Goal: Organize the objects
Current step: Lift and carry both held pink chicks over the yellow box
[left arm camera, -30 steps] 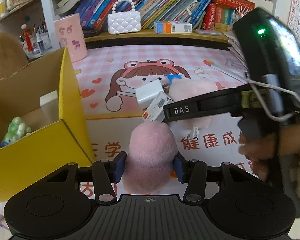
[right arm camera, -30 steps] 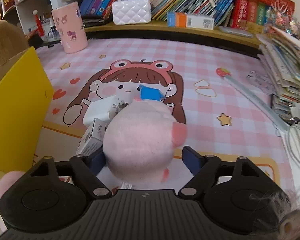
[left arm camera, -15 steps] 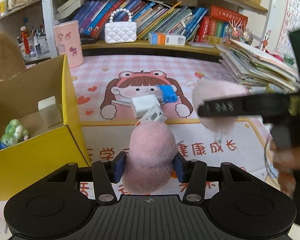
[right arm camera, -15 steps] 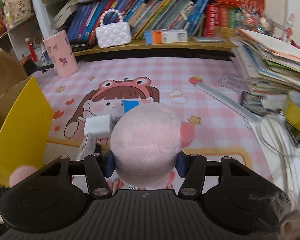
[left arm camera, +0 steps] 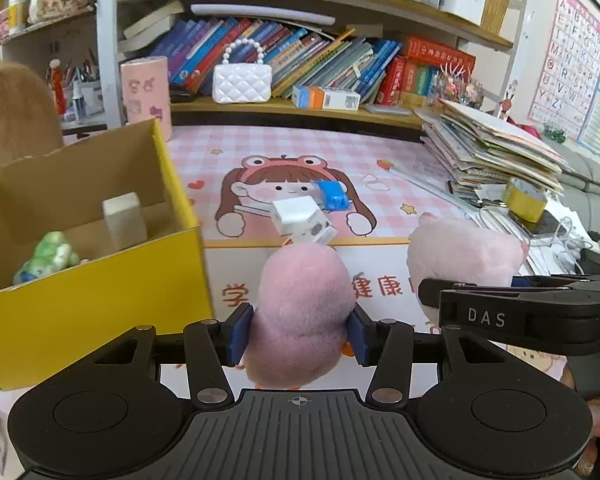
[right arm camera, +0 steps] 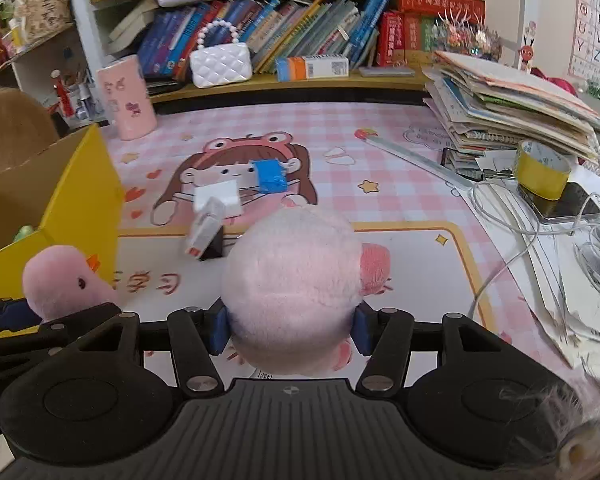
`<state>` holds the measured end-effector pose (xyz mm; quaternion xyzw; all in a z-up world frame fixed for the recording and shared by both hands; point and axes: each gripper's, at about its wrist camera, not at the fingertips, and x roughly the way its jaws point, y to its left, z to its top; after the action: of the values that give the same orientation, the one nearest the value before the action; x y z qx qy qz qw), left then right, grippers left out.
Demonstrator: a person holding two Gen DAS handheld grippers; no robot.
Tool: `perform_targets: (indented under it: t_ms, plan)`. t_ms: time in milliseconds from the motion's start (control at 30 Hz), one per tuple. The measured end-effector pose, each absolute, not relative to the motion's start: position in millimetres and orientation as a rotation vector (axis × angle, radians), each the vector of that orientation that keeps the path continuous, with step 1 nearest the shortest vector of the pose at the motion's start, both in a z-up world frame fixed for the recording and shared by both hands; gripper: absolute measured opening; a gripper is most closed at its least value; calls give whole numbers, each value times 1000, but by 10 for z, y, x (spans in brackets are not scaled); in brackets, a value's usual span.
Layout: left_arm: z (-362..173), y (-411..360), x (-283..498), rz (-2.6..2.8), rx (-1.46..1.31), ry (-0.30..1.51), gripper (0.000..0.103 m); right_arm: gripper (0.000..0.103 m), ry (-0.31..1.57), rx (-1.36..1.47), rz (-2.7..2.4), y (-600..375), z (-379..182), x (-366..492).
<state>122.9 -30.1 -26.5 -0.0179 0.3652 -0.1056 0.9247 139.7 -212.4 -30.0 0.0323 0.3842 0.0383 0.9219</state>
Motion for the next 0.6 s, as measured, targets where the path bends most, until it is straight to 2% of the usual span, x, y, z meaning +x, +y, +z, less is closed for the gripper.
perform_targets:
  t_ms: [600]
  plan:
    - [-143, 685, 369, -120, -82, 723, 48, 54, 806, 11, 195, -1072, -220, 558]
